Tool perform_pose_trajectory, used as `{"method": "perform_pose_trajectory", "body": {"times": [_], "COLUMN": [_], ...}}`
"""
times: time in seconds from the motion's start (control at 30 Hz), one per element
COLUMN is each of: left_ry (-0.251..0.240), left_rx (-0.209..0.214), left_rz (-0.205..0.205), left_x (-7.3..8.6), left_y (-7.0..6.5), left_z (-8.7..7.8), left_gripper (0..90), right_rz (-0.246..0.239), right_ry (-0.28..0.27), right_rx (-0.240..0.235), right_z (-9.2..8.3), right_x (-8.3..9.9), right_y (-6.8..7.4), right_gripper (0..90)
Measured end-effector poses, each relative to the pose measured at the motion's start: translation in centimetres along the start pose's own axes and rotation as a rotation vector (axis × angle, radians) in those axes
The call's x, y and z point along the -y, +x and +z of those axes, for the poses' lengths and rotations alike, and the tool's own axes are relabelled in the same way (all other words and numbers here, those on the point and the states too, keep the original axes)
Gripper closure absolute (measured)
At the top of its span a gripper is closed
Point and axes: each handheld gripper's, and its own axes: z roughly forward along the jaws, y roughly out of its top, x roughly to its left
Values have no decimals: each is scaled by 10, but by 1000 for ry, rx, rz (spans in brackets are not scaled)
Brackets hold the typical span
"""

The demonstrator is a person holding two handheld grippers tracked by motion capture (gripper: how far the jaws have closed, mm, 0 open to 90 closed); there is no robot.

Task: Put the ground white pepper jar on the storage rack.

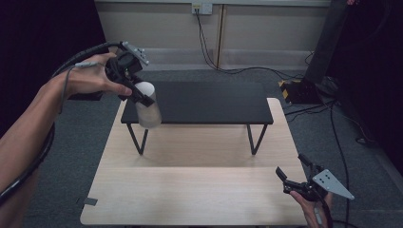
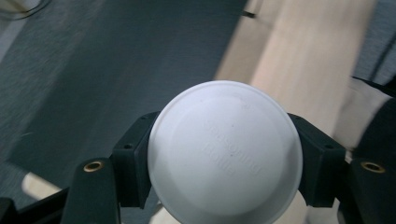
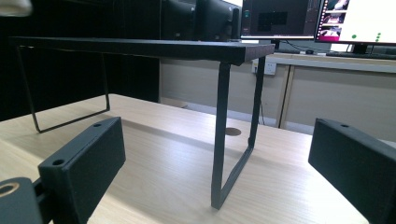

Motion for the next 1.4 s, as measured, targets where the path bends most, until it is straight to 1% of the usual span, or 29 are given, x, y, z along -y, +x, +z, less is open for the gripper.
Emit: {"method": "perform_pose_trajectory", "body": {"times": [0.07,0.1,0.17,0.23,0.27,0.3,0.33,0.37,0.4,0.47,0.5,0.57,0.67,0.73,0.8,0.87,0.93,0.97,1.1,1.13,1.23,1.27,1.33,1.4], "left_ry": [-13,-30,-42,-56,-62,-71,-63,-64,-69,-70,-69,-63,-56,-48,-46,-47,-39,-44,-61,-56,-91,-100,-101,-102], "left_rx": [-22,-38,-71,-106,-119,-134,-147,-152,-165,-184,-195,-218,-258,-275,-284,-293,-300,-301,-290,-289,-286,-279,-272,-272], "left_rz": [-33,-58,-91,-135,-144,-182,-194,-197,-227,-245,-267,-294,-336,-359,-379,-388,-383,-389,-404,-401,-410,-415,-421,-414], "left_x": [-2,-2,-4,-4,-3,-2,-3,-3,-2,-2,-2,-2,-4,-5,-5,-6,-8,-8,-4,-4,2,5,7,8], "left_y": [8,12,19,27,29,35,39,40,45,50,54,60,66,70,74,77,80,81,87,88,91,92,93,93], "left_z": [0,1,3,6,8,11,14,15,19,23,27,32,41,47,51,54,58,59,63,65,67,67,65,65], "left_gripper": [332,332,332,332,332,332,332,332,332,332,332,332,332,332,332,332,332,332,332,332,332,331,330,329], "right_rz": [1,2,4,8,8,9,12,18,20,23,25,25,26,27,26,28,27,29,29,29,33,32,31,31], "right_ry": [0,0,1,0,1,0,-2,-4,-4,-5,-6,-5,-6,-6,-6,-6,-7,-7,-6,-6,-3,-2,-1,-1], "right_rx": [0,0,1,3,3,3,3,3,3,2,4,5,6,6,6,7,8,8,7,7,5,4,1,1], "right_z": [0,0,0,0,-1,-1,-1,-2,-2,-2,-2,-2,-2,-2,-3,-3,-3,-3,-4,-4,-3,-3,-2,-3], "right_x": [0,1,1,1,1,1,2,2,3,3,3,3,3,3,3,4,4,4,4,4,4,4,4,4], "right_y": [0,-1,-1,-1,-2,-2,-2,-2,-3,-4,-4,-4,-4,-4,-4,-4,-4,-4,-4,-4,-4,-4,-4,-4], "right_gripper": [34,34,34,34,34,34,34,34,34,34,34,34,34,34,34,34,34,34,34,34,34,34,34,34]}}
